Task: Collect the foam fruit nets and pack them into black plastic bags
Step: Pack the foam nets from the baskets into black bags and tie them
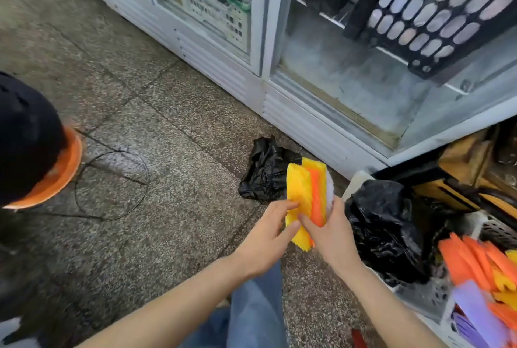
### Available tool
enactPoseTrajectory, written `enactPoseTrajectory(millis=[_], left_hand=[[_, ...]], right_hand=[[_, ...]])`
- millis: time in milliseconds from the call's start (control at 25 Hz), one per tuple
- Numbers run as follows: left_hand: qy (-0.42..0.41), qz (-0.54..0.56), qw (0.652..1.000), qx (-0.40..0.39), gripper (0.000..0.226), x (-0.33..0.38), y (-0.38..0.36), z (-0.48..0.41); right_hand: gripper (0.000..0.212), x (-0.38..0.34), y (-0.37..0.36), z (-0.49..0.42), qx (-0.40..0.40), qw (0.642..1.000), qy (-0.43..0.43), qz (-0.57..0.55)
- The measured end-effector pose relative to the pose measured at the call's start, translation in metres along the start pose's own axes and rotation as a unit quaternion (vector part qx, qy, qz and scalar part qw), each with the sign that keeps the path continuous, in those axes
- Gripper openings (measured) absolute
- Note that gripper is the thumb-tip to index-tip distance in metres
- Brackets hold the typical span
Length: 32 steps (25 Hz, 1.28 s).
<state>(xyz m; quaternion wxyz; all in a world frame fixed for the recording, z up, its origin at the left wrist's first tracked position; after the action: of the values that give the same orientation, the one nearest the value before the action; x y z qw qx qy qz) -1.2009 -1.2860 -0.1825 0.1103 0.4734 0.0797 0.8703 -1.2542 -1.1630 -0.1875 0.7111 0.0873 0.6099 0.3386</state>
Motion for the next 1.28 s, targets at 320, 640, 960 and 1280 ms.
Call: enactPoseTrajectory(millis=[320, 640, 960, 1280], left_hand=[[0.064, -0.344, 0.936, 0.029, 0.040, -0.079, 0.030, -0.171], [0.175, -0.496, 0.850, -0.002, 0.031, -0.264, 0.064, -0.335], [0.192, -0.383, 0.903, 0.036, 0.053, -0.345, 0.051, -0.483], [0.285, -0.045, 0.955, 0.075, 0.067, -0.403, 0.032, -0.556]], right_hand=[[0.055, 0.118, 0.002, -0.120, -0.006, 0.995, -0.089, 0.048], [0.063, 0.256, -0.091, -0.216, -0.030, 0.988, -0.116, 0.099], [0.059, 0.375, -0.170, -0.266, 0.019, 0.981, -0.172, 0.092], [0.059, 0.440, -0.192, -0.273, 0.073, 0.966, -0.248, 0.004]])
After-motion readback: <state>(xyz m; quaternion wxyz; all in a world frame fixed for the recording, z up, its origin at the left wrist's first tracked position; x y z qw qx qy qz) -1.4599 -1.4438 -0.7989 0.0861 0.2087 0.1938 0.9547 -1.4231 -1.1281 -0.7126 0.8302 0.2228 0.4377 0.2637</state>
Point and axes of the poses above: each hand's wrist, its own z-axis away from the middle knuckle, its own y-axis out of the back of the hand, x = y × z, the point moved 10 cm from there along -z, towards the middle knuckle, and after that the axes turned 14 degrees about y, right-handed, at the moved point
